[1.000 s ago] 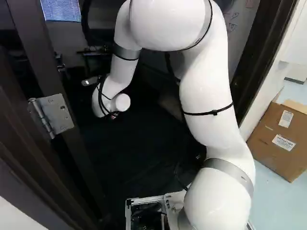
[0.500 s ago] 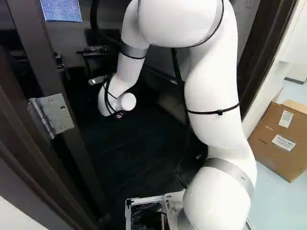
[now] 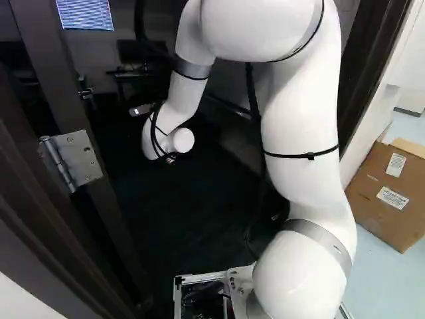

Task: Open the door and move inside

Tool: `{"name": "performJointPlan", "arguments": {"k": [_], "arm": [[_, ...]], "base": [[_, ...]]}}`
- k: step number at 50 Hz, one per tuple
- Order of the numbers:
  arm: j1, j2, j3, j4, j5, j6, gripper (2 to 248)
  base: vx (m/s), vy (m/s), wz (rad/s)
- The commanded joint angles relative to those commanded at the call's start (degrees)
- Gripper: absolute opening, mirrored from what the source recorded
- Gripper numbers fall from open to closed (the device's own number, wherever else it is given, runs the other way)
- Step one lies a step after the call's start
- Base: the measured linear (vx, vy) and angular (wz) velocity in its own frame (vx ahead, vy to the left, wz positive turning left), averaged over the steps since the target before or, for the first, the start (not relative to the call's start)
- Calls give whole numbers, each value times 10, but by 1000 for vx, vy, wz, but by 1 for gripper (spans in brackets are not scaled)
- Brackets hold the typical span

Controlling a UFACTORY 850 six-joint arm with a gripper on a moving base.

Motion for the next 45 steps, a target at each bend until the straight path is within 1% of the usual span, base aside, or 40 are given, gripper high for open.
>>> {"name": "performJointPlan", "arguments": {"k": [11, 22, 34, 45], "arm": [[-21, 24, 26, 2, 1, 0, 247], [-49, 55, 60, 5, 3, 0, 247], [-87, 98, 107, 8, 5, 0, 247], [-129, 144, 157, 12, 7, 0, 247]], "base": [[0, 0, 0], [0, 0, 0], [0, 0, 0], [0, 0, 0]]}}
